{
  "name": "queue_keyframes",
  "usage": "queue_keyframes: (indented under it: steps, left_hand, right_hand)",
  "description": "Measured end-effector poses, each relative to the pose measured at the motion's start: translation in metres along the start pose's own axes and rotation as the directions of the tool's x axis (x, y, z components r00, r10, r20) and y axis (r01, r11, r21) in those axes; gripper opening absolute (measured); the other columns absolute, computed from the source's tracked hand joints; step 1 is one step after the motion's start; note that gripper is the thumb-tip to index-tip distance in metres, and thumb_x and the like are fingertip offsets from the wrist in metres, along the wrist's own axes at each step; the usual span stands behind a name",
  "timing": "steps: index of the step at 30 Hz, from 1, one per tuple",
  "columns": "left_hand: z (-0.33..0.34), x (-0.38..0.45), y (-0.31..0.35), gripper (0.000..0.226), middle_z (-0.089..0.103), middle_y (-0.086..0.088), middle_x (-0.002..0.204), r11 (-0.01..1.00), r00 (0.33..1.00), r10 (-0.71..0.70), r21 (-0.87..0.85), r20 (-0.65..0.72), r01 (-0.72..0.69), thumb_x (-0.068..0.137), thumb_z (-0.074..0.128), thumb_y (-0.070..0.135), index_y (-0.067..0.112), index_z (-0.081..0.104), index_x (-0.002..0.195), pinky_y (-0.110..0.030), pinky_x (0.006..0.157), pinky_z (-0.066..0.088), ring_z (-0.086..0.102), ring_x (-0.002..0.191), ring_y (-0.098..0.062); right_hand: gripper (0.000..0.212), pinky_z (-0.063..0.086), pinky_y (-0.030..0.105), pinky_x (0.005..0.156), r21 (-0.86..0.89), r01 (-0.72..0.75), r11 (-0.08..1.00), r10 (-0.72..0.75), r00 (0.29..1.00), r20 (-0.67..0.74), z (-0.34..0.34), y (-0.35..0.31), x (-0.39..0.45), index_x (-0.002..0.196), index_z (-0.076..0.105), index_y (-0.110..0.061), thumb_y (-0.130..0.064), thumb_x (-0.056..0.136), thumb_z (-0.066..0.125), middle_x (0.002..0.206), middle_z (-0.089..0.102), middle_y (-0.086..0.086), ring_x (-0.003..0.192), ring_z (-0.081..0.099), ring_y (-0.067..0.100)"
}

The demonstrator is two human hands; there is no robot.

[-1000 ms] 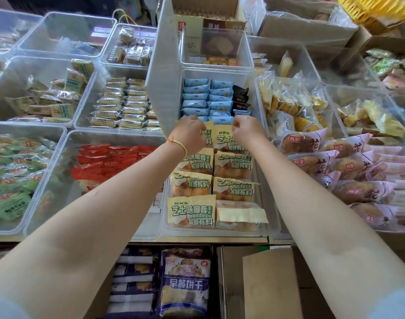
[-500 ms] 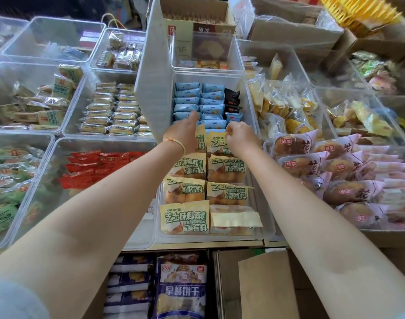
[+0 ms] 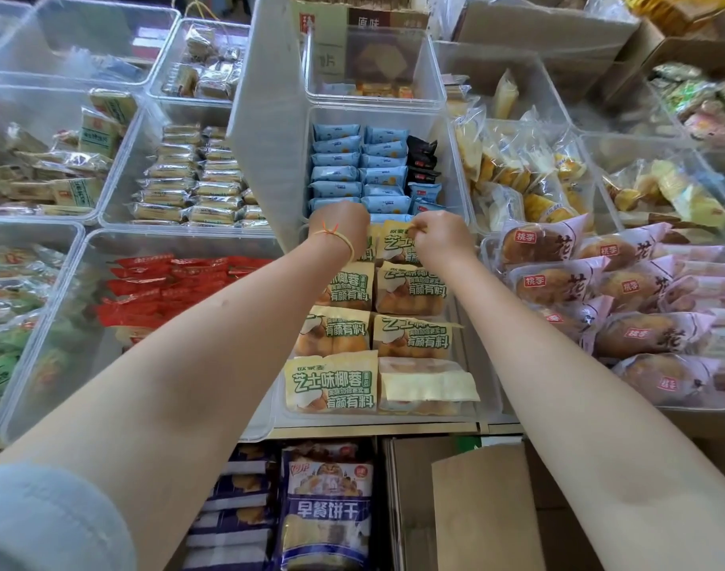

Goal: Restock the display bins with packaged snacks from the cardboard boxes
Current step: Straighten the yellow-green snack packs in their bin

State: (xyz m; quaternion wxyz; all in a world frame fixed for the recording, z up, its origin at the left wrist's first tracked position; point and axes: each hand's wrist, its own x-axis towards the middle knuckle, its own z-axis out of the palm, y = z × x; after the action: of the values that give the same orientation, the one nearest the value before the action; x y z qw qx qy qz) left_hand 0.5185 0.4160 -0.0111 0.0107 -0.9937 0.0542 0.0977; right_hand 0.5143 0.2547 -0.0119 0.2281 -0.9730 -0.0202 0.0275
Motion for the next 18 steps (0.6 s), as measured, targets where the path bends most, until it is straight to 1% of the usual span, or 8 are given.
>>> queue_keyframes:
  steps: [4,6,8,10,11,15,16,18]
  left_hand:
    - [-0.001,0.002,-0.004,0.013,0.061,-0.009,0.091,0.992,0.994,-0.061,-0.117,-0.09,0.05,0.093,0.052,0.007,0.013,0.057,0.084,-0.035,0.064,0.044,0.052,0.074,-0.028]
    - [-0.007,0.001,-0.007,0.015,0.062,-0.008,0.093,0.99,0.988,-0.064,-0.136,-0.143,0.044,0.093,0.049,0.004,0.012,0.061,0.09,-0.034,0.065,0.043,0.056,0.078,-0.028]
    - [-0.015,-0.002,-0.01,0.021,0.065,-0.007,0.102,0.991,0.985,-0.042,-0.132,-0.166,0.02,0.095,0.046,0.004,0.013,0.064,0.101,-0.036,0.066,0.045,0.062,0.088,-0.029]
    - [-0.022,-0.004,-0.012,0.022,0.066,-0.009,0.108,0.992,0.988,-0.015,-0.129,-0.153,-0.005,0.096,0.047,0.009,0.012,0.065,0.108,-0.038,0.074,0.051,0.064,0.098,-0.031]
    - [-0.024,-0.007,-0.012,0.023,0.066,-0.009,0.108,0.992,0.989,-0.002,-0.122,-0.147,-0.016,0.097,0.047,0.01,0.012,0.066,0.109,-0.039,0.077,0.053,0.064,0.099,-0.031]
    - [-0.029,-0.011,-0.011,0.024,0.064,-0.004,0.104,0.997,0.993,0.05,-0.045,-0.104,-0.055,0.098,0.046,0.007,0.012,0.067,0.107,-0.038,0.069,0.052,0.062,0.099,-0.029]
    - [-0.03,-0.012,-0.011,0.023,0.064,-0.005,0.108,0.997,0.995,0.052,-0.049,-0.088,-0.056,0.097,0.047,0.007,0.011,0.066,0.11,-0.038,0.071,0.052,0.062,0.102,-0.03]
    - [-0.032,-0.012,-0.01,0.026,0.064,-0.009,0.117,0.992,0.997,0.026,-0.12,-0.068,-0.034,0.097,0.048,0.01,0.011,0.063,0.118,-0.039,0.082,0.052,0.061,0.107,-0.031]
  right_hand:
    - [0.025,0.044,0.031,0.075,0.01,0.006,1.0,-0.006,1.0,0.016,-0.006,-0.001,0.002,0.103,0.072,-0.008,-0.008,0.096,0.048,0.106,0.069,0.009,0.099,0.061,0.027]
    - [0.024,0.042,0.028,0.075,0.055,-0.002,0.998,0.002,1.0,-0.011,-0.009,-0.003,0.003,0.109,0.07,-0.009,-0.01,0.098,0.049,0.109,0.069,0.008,0.102,0.062,0.026]
    - [0.023,0.04,0.027,0.074,0.068,-0.007,0.998,0.009,1.0,-0.028,-0.011,-0.007,0.003,0.111,0.07,-0.01,-0.013,0.099,0.051,0.111,0.069,0.008,0.102,0.062,0.025]
    - [0.023,0.04,0.027,0.074,0.071,-0.021,0.997,0.023,0.999,-0.028,-0.012,-0.011,0.003,0.113,0.07,-0.01,-0.014,0.1,0.052,0.113,0.069,0.009,0.102,0.062,0.025]
    - [0.022,0.04,0.027,0.075,0.077,-0.026,0.997,0.028,0.999,-0.03,-0.013,-0.013,0.002,0.112,0.07,-0.009,-0.014,0.1,0.052,0.112,0.069,0.009,0.101,0.062,0.025]
    - [0.021,0.043,0.027,0.076,0.075,-0.054,0.996,0.057,0.998,-0.03,-0.019,-0.02,0.0,0.107,0.073,-0.01,-0.012,0.099,0.054,0.109,0.071,0.009,0.098,0.063,0.025]
    - [0.021,0.043,0.027,0.076,0.071,-0.059,0.996,0.061,0.998,-0.019,-0.02,-0.021,-0.001,0.106,0.073,-0.01,-0.012,0.099,0.054,0.11,0.07,0.009,0.099,0.063,0.025]
    - [0.019,0.042,0.027,0.076,0.061,-0.064,0.996,0.064,0.998,0.007,-0.021,-0.023,-0.001,0.106,0.072,-0.011,-0.012,0.099,0.054,0.112,0.069,0.009,0.1,0.063,0.025]
